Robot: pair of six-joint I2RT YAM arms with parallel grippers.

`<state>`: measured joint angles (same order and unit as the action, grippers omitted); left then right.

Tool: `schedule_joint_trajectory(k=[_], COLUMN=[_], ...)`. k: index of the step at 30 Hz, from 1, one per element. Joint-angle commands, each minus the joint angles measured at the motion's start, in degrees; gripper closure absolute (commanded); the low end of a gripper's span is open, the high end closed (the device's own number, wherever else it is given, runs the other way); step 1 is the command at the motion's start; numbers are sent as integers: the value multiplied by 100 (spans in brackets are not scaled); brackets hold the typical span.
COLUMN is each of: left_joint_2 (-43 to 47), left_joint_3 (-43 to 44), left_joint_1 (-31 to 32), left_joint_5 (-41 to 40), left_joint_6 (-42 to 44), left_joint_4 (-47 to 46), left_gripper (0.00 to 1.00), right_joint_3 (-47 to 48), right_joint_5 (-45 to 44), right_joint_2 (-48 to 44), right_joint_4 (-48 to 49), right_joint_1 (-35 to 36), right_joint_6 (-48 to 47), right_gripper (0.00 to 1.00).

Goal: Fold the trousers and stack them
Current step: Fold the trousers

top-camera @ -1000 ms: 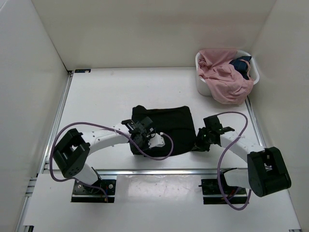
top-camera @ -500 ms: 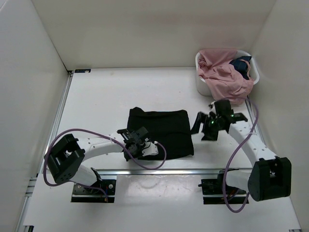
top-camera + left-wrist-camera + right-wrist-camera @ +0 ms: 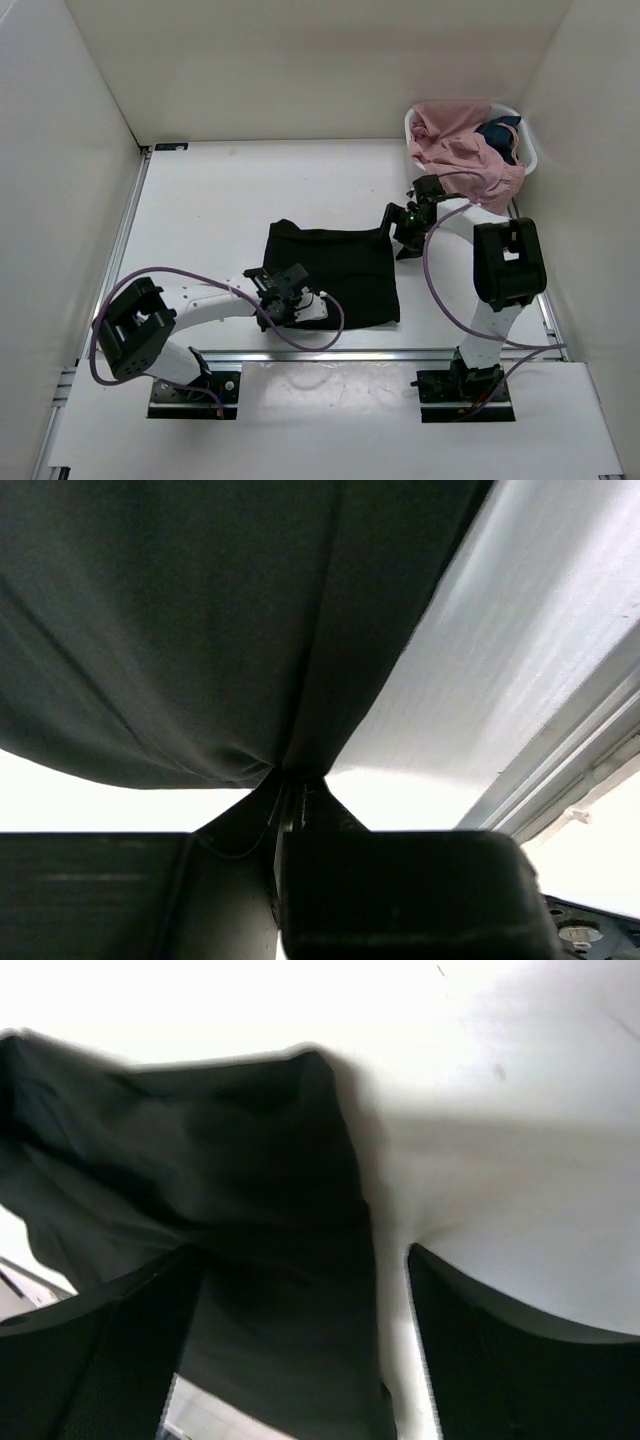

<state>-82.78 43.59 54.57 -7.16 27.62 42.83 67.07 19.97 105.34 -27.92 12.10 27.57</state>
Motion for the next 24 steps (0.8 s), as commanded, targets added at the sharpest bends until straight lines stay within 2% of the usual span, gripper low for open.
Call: schedule_joint_trajectory(k=[1, 3, 4, 5, 7, 8, 15, 21, 23, 24], left_joint_2=[201, 201, 201, 201, 201, 201, 315, 368, 368, 368], left_joint_3=[141, 88, 88, 36, 35, 35, -228, -343, -343, -343], left_joint_1=[194, 379, 440, 493, 599, 669, 1073, 1285, 1285, 1285], left_joint_5=[-102, -163, -215, -268, -269, -347, -594, -594, -594, -594], left_joint_6=[16, 16, 16, 16, 16, 16, 68, 121, 121, 121], left_joint_4=[-99, -99, -99, -99, -99, -99, -152, -152, -152, -152], left_gripper=[86, 86, 86, 86, 86, 86, 86, 86, 86, 79], right_joint_3=[429, 377, 325, 324, 447, 561, 553, 711, 711, 642], right_joint_5=[-246, -379, -379, -440, -441, -441, -1195, -1302, -1302, -1302], right_joint_2=[153, 328, 399, 469, 750, 838, 734, 734, 786, 786], right_joint_4=[409, 690, 961, 1068, 1193, 1193, 1588, 1483, 1430, 1430], right_joint_1=[91, 91, 91, 39, 38, 38, 38, 38, 38, 38], right_joint_6=[265, 713, 906, 1238, 1478, 1575, 2883, 2948, 2894, 2894], right_gripper=[17, 31, 60, 74, 96, 100, 100, 100, 96, 89])
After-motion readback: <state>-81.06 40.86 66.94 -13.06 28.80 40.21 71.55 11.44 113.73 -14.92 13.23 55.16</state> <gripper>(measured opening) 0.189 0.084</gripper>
